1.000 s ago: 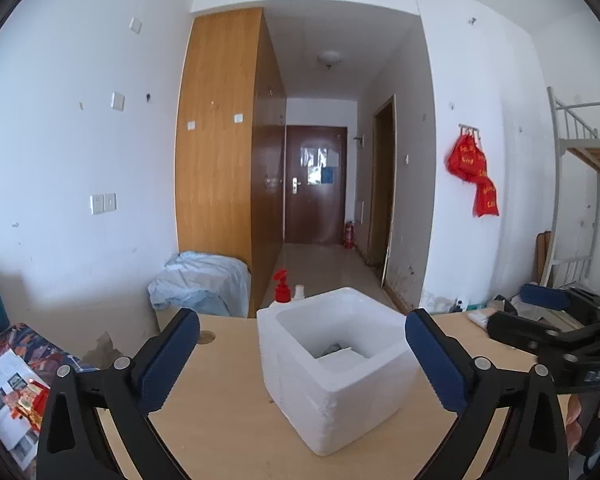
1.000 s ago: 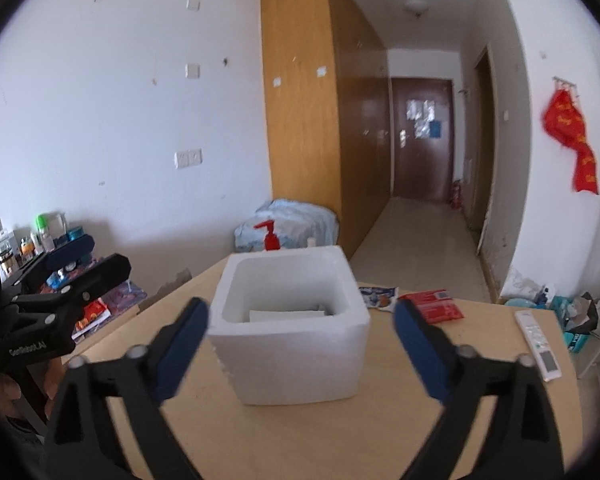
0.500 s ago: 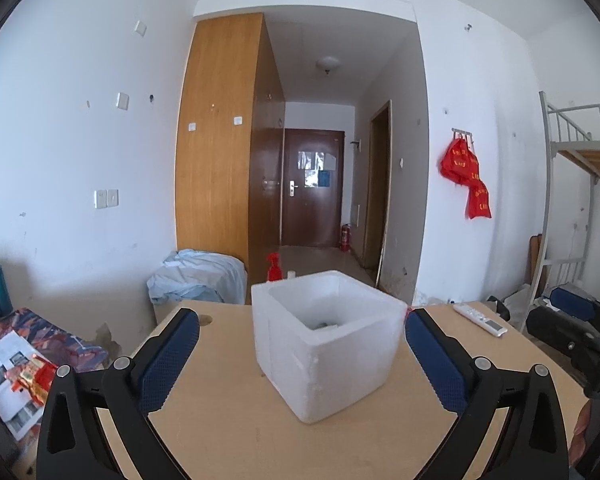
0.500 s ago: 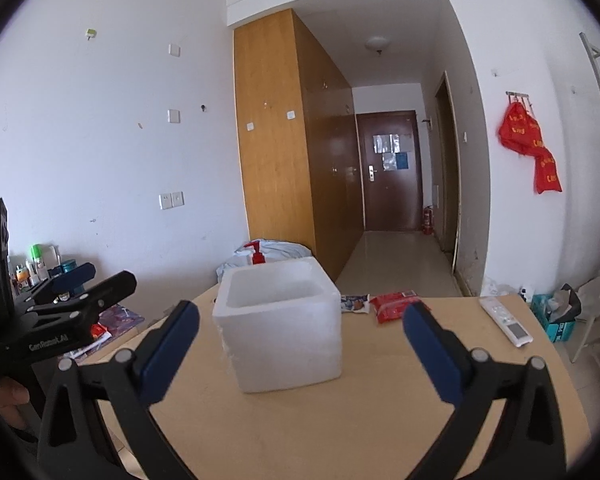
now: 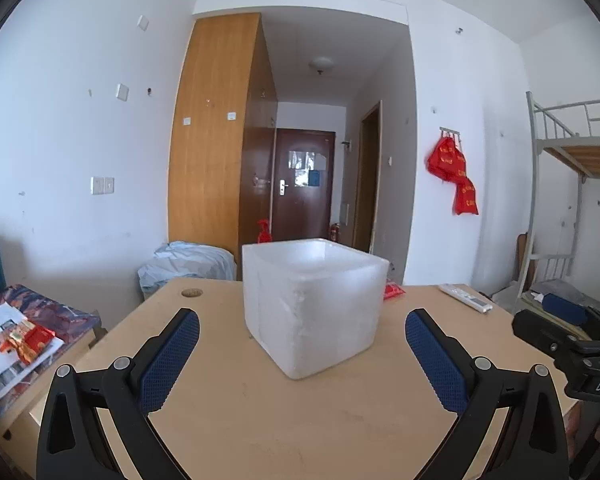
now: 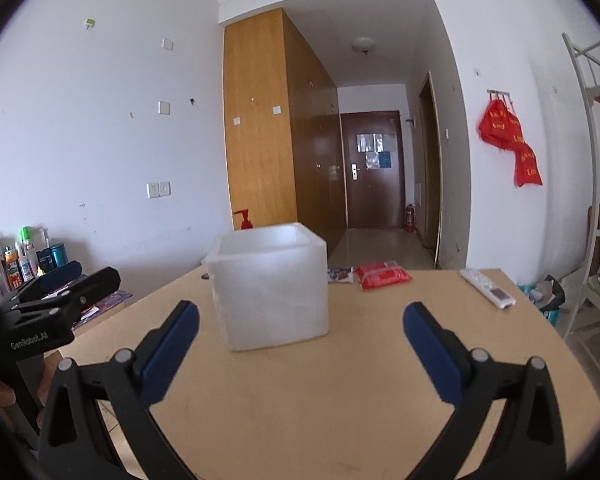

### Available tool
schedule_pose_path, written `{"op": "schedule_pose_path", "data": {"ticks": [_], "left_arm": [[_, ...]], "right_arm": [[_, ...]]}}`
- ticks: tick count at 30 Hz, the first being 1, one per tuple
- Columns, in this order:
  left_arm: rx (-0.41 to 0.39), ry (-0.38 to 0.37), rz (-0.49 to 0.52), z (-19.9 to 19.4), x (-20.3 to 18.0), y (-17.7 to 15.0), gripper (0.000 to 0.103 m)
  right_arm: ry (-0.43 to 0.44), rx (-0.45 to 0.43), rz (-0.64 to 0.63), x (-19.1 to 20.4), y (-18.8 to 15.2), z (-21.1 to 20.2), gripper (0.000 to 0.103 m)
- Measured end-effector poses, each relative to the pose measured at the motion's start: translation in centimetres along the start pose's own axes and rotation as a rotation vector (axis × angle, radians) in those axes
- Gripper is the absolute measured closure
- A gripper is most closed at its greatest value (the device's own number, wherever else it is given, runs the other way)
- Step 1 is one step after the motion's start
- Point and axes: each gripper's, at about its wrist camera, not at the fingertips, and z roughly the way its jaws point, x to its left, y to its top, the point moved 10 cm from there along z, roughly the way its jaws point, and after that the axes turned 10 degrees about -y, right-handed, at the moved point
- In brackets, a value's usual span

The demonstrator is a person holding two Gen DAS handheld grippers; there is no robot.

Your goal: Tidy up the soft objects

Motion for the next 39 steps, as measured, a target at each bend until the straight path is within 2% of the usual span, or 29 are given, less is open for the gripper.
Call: {"op": "schedule_pose_path", "data": {"ticks": [13, 39], "left_arm": [[0.022, -0.008, 0.009, -0.3, -0.6, -0.8, 0.000], [0.042, -0.014, -0.008, -0.1, -0.6, -1.6, 0.000]], "right_arm": [[0.007, 0.019, 0.013, 0.5, -1.4, -1.1, 0.000], [0.005, 0.043, 0.012, 0.1, -1.7, -0.9, 0.000]]}}
